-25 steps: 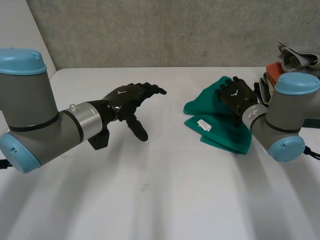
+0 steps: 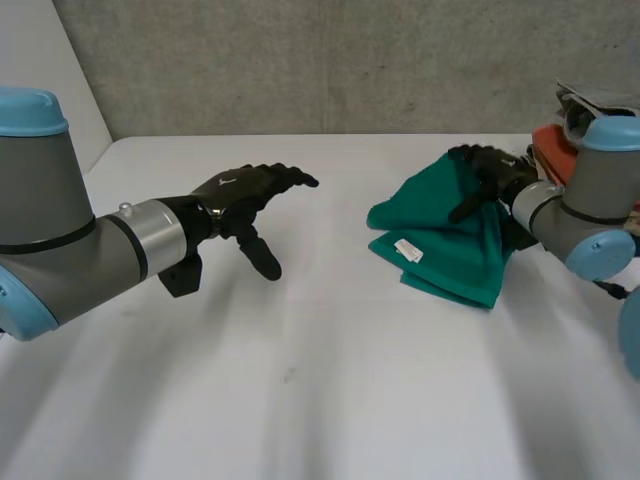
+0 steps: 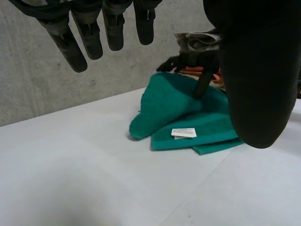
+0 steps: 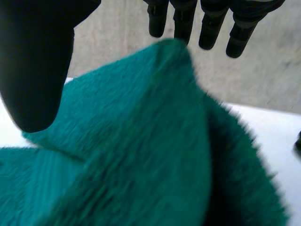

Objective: Fold the laundry.

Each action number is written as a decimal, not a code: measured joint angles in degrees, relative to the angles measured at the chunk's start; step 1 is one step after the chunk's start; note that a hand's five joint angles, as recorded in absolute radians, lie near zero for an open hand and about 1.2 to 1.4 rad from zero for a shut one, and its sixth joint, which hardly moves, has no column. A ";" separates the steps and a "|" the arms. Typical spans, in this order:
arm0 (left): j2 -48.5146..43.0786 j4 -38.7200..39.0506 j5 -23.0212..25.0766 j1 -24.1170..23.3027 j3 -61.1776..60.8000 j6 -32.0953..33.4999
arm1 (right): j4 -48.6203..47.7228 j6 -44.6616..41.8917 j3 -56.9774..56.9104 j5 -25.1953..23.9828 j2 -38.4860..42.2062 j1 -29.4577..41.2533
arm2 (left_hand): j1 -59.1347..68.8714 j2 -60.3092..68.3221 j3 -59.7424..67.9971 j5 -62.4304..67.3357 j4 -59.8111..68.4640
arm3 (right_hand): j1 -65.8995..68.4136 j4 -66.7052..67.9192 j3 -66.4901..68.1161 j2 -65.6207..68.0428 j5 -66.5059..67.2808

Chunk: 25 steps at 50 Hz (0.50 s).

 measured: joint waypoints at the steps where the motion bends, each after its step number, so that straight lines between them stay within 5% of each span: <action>1: -0.02 0.03 -0.06 0.07 0.00 0.02 | 1.12 0.64 -1.71 -0.13 1.40 0.18 | 0.00 0.00 0.00 0.00 0.00 | 3.39 3.27 3.13 3.35 3.25; 8: -0.22 0.04 -0.25 0.41 0.05 0.34 | 2.34 -0.38 -5.34 1.42 2.89 1.51 | 0.00 0.00 0.00 0.00 0.00 | 51.54 52.33 52.14 53.26 51.88; 14: -0.24 0.02 -0.27 0.50 0.04 0.61 | -0.47 -6.94 -1.01 2.17 -4.38 3.63 | 0.00 0.00 0.00 -0.01 0.00 | 52.17 55.85 55.18 54.52 54.10; 25: -0.03 -0.01 -0.17 0.83 -0.44 0.99 | -13.23 -27.71 24.30 2.13 -22.83 8.25 | 0.00 0.00 0.00 0.00 0.00 | 52.17 55.87 55.18 54.52 54.10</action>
